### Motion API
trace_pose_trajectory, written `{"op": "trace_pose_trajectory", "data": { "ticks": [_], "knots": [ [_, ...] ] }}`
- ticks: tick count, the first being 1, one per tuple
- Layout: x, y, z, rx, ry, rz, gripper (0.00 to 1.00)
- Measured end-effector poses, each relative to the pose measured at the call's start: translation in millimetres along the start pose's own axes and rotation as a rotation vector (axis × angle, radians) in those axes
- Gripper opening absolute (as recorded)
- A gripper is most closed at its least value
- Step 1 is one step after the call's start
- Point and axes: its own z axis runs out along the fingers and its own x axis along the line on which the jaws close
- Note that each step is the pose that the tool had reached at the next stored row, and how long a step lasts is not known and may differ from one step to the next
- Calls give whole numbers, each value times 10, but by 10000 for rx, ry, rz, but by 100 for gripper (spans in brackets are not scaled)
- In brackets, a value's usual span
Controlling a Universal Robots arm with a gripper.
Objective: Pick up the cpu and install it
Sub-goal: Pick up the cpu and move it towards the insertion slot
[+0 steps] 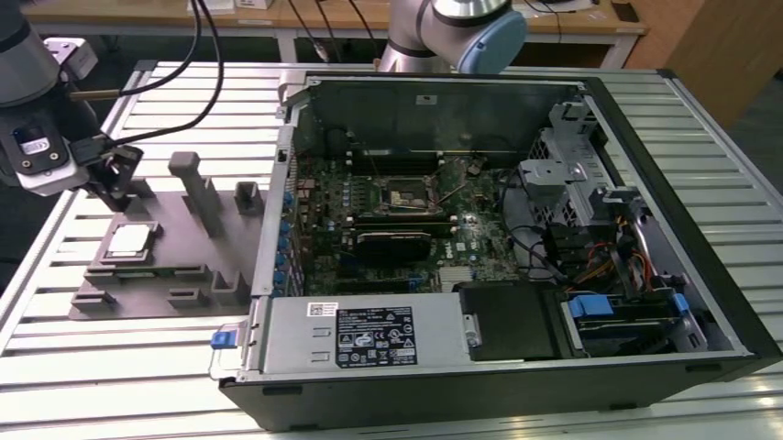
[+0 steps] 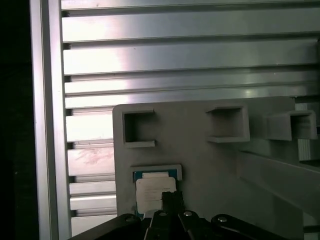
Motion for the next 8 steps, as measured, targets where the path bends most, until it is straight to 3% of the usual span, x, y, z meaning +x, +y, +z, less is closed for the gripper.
{"op": "trace_pose_trajectory", "data": {
  "ticks": [8],
  "knots": [
    [0,-32,60,14,5,1,11]
  ]
}}
